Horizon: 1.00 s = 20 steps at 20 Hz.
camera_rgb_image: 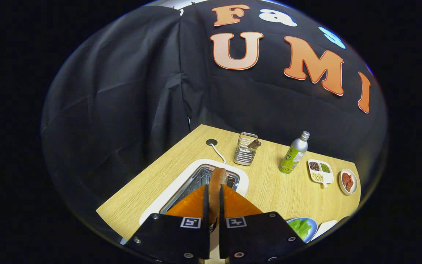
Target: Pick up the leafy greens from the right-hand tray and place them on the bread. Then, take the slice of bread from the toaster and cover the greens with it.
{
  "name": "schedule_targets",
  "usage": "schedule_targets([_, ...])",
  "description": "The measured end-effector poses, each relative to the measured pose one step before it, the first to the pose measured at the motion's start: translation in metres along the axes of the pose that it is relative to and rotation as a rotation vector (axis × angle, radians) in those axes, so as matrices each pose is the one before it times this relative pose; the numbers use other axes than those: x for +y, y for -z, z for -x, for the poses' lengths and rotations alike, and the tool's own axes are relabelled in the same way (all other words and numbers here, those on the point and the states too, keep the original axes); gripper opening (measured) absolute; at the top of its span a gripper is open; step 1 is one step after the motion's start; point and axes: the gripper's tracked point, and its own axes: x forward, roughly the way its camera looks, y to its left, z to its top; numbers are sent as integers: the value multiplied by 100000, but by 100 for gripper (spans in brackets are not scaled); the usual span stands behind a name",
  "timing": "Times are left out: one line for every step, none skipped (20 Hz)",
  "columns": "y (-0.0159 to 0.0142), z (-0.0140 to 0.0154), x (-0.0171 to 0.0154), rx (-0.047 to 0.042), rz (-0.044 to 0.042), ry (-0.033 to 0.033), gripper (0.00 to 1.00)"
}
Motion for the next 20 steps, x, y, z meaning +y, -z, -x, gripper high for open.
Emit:
schedule_targets([42, 48, 139, 287, -352, -474, 9])
schedule_targets([-188, 182, 53, -270, -733, -125, 8])
schedule_targets([-258, 66, -141, -432, -653, -61, 8])
schedule_targets([-331, 335, -99, -141, -281, 211, 8])
schedule_targets([-362, 292, 17, -748, -59, -265, 8])
schedule_targets([-494, 350, 1, -993, -188, -305, 8])
schedule_targets([-360, 258, -103, -969, -236, -236, 8])
schedule_targets([-504, 336, -87, -1316, -413, -212, 8])
schedule_targets([-428, 299, 132, -917, -306, -229, 8])
schedule_targets([-367, 149, -240, -914, 46, -123, 8])
schedule_targets([-601, 344, -163, -789, 330, 271, 8])
schedule_targets([-511, 282, -252, -1239, -112, 58, 8])
schedule_targets([-338, 213, 27, -621, -290, -154, 8])
schedule_targets([-278, 271, -241, -612, -710, -29, 8])
schedule_targets([-350, 243, -212, -837, -666, -3, 8])
schedule_targets([-366, 327, -327, -809, -284, 183, 8])
schedule_targets([-316, 249, -195, -936, -453, -137, 8])
schedule_targets([-159, 178, -438, -528, 46, 638, 8])
schedule_targets([-264, 395, -413, -781, 61, 584, 8])
schedule_targets([-64, 212, -283, -290, -479, 70, 8])
